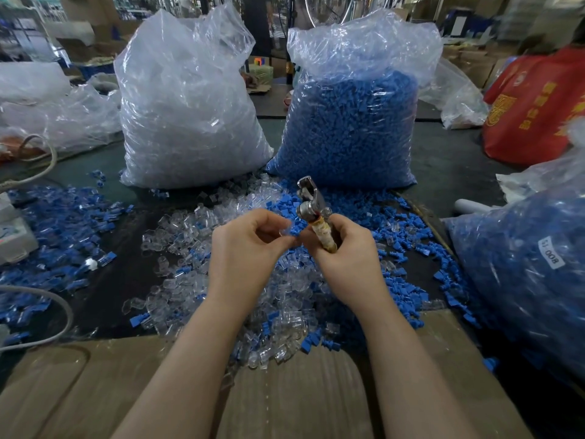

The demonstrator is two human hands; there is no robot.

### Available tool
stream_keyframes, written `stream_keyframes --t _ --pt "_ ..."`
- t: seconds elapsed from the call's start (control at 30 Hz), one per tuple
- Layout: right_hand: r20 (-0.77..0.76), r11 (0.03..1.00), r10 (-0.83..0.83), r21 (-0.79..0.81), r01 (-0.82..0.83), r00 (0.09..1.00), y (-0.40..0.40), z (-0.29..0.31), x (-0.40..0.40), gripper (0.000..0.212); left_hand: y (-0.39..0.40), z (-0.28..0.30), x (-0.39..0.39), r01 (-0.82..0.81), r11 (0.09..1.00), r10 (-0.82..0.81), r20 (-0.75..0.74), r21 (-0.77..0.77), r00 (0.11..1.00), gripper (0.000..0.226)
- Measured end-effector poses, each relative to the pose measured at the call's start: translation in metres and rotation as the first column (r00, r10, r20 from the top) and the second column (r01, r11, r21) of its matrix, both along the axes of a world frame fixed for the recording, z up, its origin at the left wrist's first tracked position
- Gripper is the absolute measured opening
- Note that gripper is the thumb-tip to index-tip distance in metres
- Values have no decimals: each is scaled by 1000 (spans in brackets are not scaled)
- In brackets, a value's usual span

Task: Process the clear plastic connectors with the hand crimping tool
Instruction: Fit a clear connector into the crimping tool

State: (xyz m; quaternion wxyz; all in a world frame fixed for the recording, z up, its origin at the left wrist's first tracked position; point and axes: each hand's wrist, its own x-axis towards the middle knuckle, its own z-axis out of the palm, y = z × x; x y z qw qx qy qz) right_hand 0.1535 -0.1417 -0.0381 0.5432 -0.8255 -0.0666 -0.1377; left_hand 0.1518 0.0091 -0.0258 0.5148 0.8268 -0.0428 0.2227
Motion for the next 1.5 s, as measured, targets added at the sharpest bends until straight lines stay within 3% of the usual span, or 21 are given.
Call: stream_keyframes --t 0.47,0.67,0.77,1.3,1.5 --pt "10 996 -40 -74 41 999 1 -2 1 33 -1 5 -2 81 989 -87 39 124 995 19" --pt "-15 997 32 74 -31 999 1 2 0 9 -3 6 -3 85 986 -98 -90 -145 991 21" --pt "1 993 34 112 -34 999 0 3 0 8 -2 9 -2 111 961 -146 -123 -253 982 21" --pt "-16 995 23 94 -22 1000 1 6 -4 11 0 13 -4 159 932 -208 -121 -327 971 24" --pt "2 999 0 35 0 1000 -4 5 -3 9 4 10 1 132 891 -206 -128 -435 970 25"
